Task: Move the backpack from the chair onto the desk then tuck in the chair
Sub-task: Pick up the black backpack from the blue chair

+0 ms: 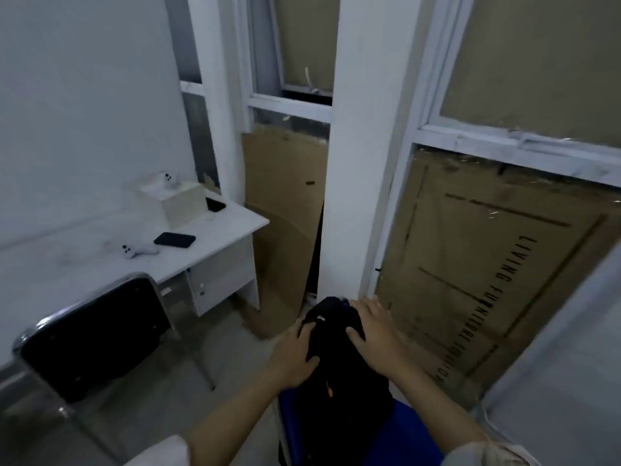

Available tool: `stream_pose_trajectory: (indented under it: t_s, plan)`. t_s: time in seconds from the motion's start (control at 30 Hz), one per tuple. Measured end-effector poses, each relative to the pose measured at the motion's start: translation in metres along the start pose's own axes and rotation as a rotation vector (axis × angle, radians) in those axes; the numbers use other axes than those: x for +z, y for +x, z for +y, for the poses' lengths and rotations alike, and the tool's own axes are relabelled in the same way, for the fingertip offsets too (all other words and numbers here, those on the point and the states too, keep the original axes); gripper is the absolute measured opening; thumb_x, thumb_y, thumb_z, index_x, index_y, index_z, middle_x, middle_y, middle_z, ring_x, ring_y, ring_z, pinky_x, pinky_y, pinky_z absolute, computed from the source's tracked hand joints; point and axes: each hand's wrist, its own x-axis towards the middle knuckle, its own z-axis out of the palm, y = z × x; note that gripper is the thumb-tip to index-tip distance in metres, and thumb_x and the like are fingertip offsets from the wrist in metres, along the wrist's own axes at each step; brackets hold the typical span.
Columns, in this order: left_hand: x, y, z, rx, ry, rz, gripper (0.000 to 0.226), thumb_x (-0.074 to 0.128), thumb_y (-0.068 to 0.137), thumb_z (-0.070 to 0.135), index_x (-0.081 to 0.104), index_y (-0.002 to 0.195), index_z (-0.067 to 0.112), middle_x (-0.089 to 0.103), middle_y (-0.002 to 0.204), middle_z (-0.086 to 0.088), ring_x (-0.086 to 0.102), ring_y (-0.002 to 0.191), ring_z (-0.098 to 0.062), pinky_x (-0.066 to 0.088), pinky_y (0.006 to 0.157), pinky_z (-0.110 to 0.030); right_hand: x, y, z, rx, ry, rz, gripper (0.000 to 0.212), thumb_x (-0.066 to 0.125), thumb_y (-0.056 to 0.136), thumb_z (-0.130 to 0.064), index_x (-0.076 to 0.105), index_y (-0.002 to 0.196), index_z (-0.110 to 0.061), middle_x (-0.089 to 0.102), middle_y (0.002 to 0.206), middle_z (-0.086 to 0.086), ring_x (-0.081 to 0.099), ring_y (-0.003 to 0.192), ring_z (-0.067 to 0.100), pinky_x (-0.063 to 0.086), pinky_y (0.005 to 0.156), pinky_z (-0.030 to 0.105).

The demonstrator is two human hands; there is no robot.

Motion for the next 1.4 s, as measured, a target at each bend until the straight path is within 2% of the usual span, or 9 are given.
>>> stream_pose_trajectory:
  t_s: [0.3, 0.5, 0.63, 0.77, 0.9, 1.07, 1.17, 1.23, 1.4]
  plan:
    - [0.048, 0.036, -0.013, -0.183, 0.245, 0.000, 0.090, 0.056, 0.090, 0.032, -0.010, 0.149, 0.020, -0.005, 0.160, -0.014, 0.004, 0.145, -0.034, 0.018, 0.118, -0.052, 0.035, 0.074, 0.026, -0.233, -0.168, -0.252, 0.044, 0.047, 0.097, -0.023, 0.039, 0.141, -0.019, 0.021, 0.159, 0.007, 0.007, 0.148, 0.029, 0.014, 0.120, 0.051]
    - [0.066, 0.048, -0.029, -0.212, 0.371, -0.006, 0.106, 0.064, 0.084, 0.038, -0.020, 0.145, 0.023, -0.008, 0.160, -0.013, 0.012, 0.143, -0.040, 0.025, 0.114, -0.055, 0.065, 0.129, 0.028, -0.422, -0.257, -0.364, 0.039, 0.039, 0.101, -0.031, 0.044, 0.139, -0.019, 0.023, 0.159, 0.006, 0.006, 0.149, 0.031, 0.009, 0.119, 0.054]
    - [0.070, 0.048, -0.030, -0.227, 0.403, 0.011, 0.106, 0.064, 0.084, 0.038, -0.022, 0.145, 0.022, -0.008, 0.160, -0.013, 0.013, 0.143, -0.040, 0.024, 0.114, -0.055, 0.078, 0.160, 0.027, -0.426, -0.388, -0.539, 0.040, 0.031, 0.102, -0.040, 0.059, 0.121, -0.018, 0.054, 0.136, 0.007, 0.038, 0.135, 0.028, 0.009, 0.117, 0.056]
    - [0.072, 0.050, -0.030, -0.234, 0.413, 0.037, 0.102, 0.059, 0.086, 0.038, -0.025, 0.143, 0.025, -0.008, 0.160, -0.013, 0.011, 0.143, -0.040, 0.022, 0.115, -0.056, 0.074, 0.178, 0.050, -0.467, -0.525, -0.415, 0.045, 0.031, 0.100, -0.046, 0.065, 0.113, -0.019, 0.061, 0.124, 0.004, 0.046, 0.122, 0.026, 0.014, 0.115, 0.053]
    - [0.071, 0.051, -0.029, -0.231, 0.425, 0.061, 0.101, 0.057, 0.087, 0.037, -0.027, 0.142, 0.027, -0.007, 0.160, -0.012, 0.014, 0.143, -0.039, 0.023, 0.115, -0.055, 0.061, 0.170, 0.071, -0.423, -0.617, -0.180, 0.044, 0.031, 0.099, -0.048, 0.059, 0.114, -0.017, 0.056, 0.119, 0.007, 0.049, 0.109, 0.028, 0.034, 0.088, 0.040]
    - [0.072, 0.049, -0.033, -0.212, 0.422, 0.099, 0.104, 0.058, 0.086, 0.035, -0.030, 0.140, 0.028, -0.006, 0.160, -0.012, 0.018, 0.141, -0.038, 0.025, 0.114, -0.054, 0.050, 0.137, 0.100, -0.154, -0.269, -0.231, 0.037, 0.041, 0.100, -0.034, 0.046, 0.129, -0.012, 0.055, 0.118, 0.013, 0.058, 0.100, 0.030, 0.051, 0.080, 0.041]
    - [0.073, 0.050, -0.032, -0.202, 0.428, 0.098, 0.103, 0.059, 0.085, 0.036, -0.027, 0.142, 0.029, -0.004, 0.160, -0.012, 0.020, 0.140, -0.038, 0.027, 0.113, -0.053, 0.051, 0.101, 0.126, -0.061, -0.043, -0.332, 0.021, 0.046, 0.099, -0.032, 0.053, 0.106, -0.014, 0.063, 0.091, 0.002, 0.060, 0.080, 0.019, 0.055, 0.074, 0.039]
    - [0.073, 0.050, -0.031, -0.207, 0.433, 0.092, 0.103, 0.060, 0.084, 0.035, -0.024, 0.143, 0.029, -0.004, 0.160, -0.013, 0.020, 0.140, -0.038, 0.026, 0.113, -0.053, 0.058, 0.080, 0.138, 0.031, 0.106, -0.451, 0.018, 0.047, 0.099, -0.030, 0.053, 0.108, -0.016, 0.060, 0.081, -0.001, 0.058, 0.072, 0.015, 0.053, 0.073, 0.038]
    - [0.069, 0.049, -0.029, -0.220, 0.373, 0.061, 0.101, 0.061, 0.082, 0.033, -0.018, 0.145, 0.031, 0.003, 0.159, -0.014, 0.016, 0.142, -0.036, 0.020, 0.117, -0.053, 0.071, 0.047, 0.146, 0.054, 0.251, -0.428, 0.044, 0.045, 0.100, -0.024, 0.034, 0.142, -0.019, 0.048, 0.134, 0.011, 0.050, 0.118, 0.021, 0.045, 0.101, 0.037]
